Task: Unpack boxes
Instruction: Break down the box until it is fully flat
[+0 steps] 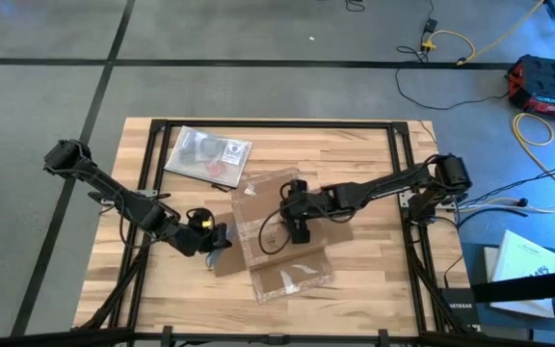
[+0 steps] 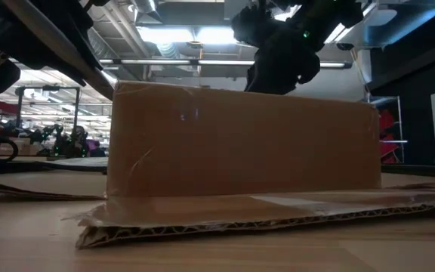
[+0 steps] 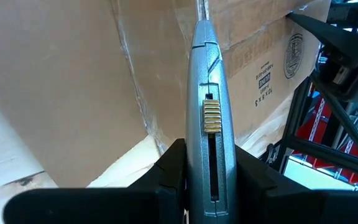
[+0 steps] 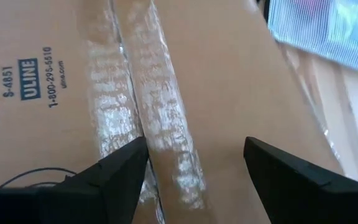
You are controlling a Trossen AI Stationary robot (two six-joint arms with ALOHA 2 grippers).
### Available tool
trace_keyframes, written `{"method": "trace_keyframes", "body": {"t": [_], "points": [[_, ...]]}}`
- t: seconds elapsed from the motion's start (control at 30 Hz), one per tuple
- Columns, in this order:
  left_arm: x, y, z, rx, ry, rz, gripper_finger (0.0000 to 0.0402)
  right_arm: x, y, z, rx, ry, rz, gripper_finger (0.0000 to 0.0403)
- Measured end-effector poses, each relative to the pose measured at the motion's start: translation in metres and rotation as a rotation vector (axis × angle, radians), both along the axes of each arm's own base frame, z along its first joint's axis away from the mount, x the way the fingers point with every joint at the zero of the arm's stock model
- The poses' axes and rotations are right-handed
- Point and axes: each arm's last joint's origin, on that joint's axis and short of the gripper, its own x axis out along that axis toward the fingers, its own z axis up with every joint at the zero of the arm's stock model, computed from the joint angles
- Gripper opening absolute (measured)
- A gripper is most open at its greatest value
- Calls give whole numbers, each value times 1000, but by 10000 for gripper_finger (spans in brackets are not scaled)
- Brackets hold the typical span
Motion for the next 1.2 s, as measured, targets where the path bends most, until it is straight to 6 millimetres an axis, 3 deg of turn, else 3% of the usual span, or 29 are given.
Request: {"method": "trace_keyframes", "body": {"t": [0.3,0.47,0.6,0.7,0.83,1.2], "points": [[1,-2,-1,5,0,-5,59,-7,13,22,158,-53,177,257],[1,-2,-1,7,2,-6,59,-15,41,31,157,-78,342,257],[0,-2,-2,12,3,-10,59,-23,64,26,60,-48,459,257],[0,-2,-2,15,4,-12,59,-25,74,23,-35,-47,429,257],[1,-2,-2,15,4,-12,59,-24,77,23,-80,-58,401,257],[2,0,-1,17,-8,17,59,-11,82,-3,-99,-36,431,257]]}}
